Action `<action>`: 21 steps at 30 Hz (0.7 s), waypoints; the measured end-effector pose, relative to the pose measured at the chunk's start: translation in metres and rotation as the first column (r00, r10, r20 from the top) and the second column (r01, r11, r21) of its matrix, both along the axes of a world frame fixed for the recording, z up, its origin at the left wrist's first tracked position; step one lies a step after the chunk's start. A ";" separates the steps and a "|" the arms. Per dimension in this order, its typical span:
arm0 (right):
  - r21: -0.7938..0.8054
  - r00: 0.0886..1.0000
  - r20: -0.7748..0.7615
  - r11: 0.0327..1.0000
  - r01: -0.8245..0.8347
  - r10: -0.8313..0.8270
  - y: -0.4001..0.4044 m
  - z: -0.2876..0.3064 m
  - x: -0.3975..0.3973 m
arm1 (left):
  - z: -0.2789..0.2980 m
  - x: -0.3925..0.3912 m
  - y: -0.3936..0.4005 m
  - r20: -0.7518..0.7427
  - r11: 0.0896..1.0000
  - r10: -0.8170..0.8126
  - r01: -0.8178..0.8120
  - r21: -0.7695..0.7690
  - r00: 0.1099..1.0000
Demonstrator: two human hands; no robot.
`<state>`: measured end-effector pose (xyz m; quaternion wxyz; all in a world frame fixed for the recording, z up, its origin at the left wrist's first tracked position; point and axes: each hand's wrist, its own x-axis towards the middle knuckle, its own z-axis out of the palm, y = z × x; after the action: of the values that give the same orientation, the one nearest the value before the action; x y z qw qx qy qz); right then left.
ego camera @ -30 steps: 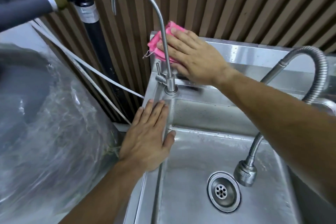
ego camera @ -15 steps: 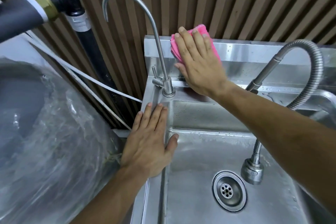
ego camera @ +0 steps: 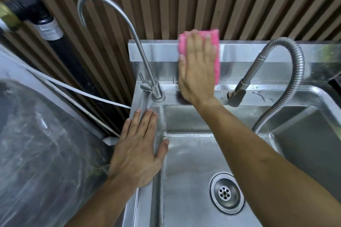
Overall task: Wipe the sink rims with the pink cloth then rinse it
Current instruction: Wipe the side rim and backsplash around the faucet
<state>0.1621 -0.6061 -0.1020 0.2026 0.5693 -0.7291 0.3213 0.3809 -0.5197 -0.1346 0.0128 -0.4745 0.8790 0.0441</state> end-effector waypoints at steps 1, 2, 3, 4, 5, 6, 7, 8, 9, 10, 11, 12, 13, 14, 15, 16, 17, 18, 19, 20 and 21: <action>0.020 0.991 -0.086 0.995 -0.098 0.099 -0.004 0.001 0.001 | 0.000 0.000 0.000 -0.003 1.000 -0.003 0.003 0.002 1.000; 0.045 0.972 -0.156 0.985 -0.169 0.174 -0.006 0.002 -0.002 | 0.000 0.001 0.000 -0.007 1.000 -0.005 0.005 0.008 1.000; 0.081 0.949 -0.225 0.974 -0.209 0.223 -0.004 0.004 -0.012 | 0.000 0.001 0.000 -0.011 1.000 -0.006 0.006 0.016 1.000; 0.121 0.922 -0.299 0.968 -0.220 0.247 0.000 0.004 -0.024 | 0.000 0.001 0.000 -0.012 1.000 -0.007 0.007 0.022 1.000; 0.146 0.902 -0.359 0.969 -0.202 0.242 0.006 0.004 -0.037 | 0.001 0.001 0.000 -0.012 1.000 -0.006 0.006 0.021 1.000; 0.151 0.902 -0.382 0.976 -0.154 0.201 0.012 0.002 -0.047 | 0.001 0.001 0.000 -0.009 1.000 -0.004 0.004 0.014 1.000; 0.143 0.927 -0.350 0.986 -0.090 0.136 0.016 0.000 -0.051 | 0.001 0.001 0.000 -0.006 1.000 -0.003 0.003 0.009 1.000; 0.130 0.956 -0.286 0.991 -0.032 0.068 0.018 -0.001 -0.049 | 0.002 0.000 0.000 -0.004 1.000 -0.003 0.003 0.007 1.000; 0.116 0.971 -0.236 0.993 0.005 0.023 0.017 -0.002 -0.041 | 0.003 0.000 0.000 -0.007 1.000 -0.002 0.002 0.008 1.000; 0.110 0.973 -0.229 0.994 0.012 0.013 0.015 -0.001 -0.032 | 0.003 -0.001 0.000 -0.015 1.000 0.000 0.000 0.010 1.000; 0.121 0.965 -0.259 0.992 -0.016 0.048 0.011 0.000 -0.025 | 0.003 -0.001 0.000 -0.024 1.000 0.000 0.000 0.016 1.000; 0.154 0.935 -0.330 0.984 -0.084 0.131 0.006 0.001 -0.022 | 0.003 -0.001 0.000 -0.033 1.000 0.000 0.001 0.022 0.999; 0.205 0.874 -0.418 0.963 -0.173 0.246 0.000 0.004 -0.021 | 0.002 -0.001 0.000 -0.037 1.000 -0.001 0.002 0.027 0.999; 0.268 0.790 -0.494 0.928 -0.258 0.363 -0.006 0.008 -0.023 | 0.001 -0.001 -0.001 -0.039 1.000 -0.005 0.006 0.029 0.999; 0.334 0.697 -0.552 0.887 -0.319 0.458 -0.015 0.015 -0.024 | 0.001 -0.001 -0.001 -0.041 1.000 -0.007 0.008 0.028 0.999; 0.396 0.610 -0.591 0.849 -0.351 0.528 -0.024 0.022 -0.025 | 0.000 0.000 -0.001 -0.040 1.000 -0.008 0.009 0.025 0.999; 0.442 0.536 -0.618 0.818 -0.368 0.575 -0.032 0.029 -0.024 | 0.000 0.000 -0.001 -0.039 1.000 -0.008 0.009 0.021 0.999; 0.479 0.478 -0.639 0.798 -0.365 0.603 -0.038 0.035 -0.022 | 0.000 0.001 -0.002 -0.040 1.000 -0.007 0.008 0.017 0.999; 0.503 0.440 -0.655 0.789 -0.352 0.614 -0.041 0.038 -0.020 | -0.001 0.001 -0.001 -0.043 1.000 -0.005 0.006 0.015 0.999; 0.521 0.412 -0.671 0.787 -0.329 0.617 -0.041 0.039 -0.022 | -0.001 0.001 -0.001 -0.045 1.000 -0.005 0.006 0.017 0.999; 0.539 0.381 -0.689 0.787 -0.300 0.617 -0.039 0.037 -0.026 | -0.002 0.001 -0.001 -0.046 1.000 -0.007 0.008 0.019 0.999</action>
<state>0.1358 -0.6456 -0.0648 0.3305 0.8566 -0.3891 -0.0748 0.3818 -0.5210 -0.1362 -0.0026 -0.4699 0.8805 0.0634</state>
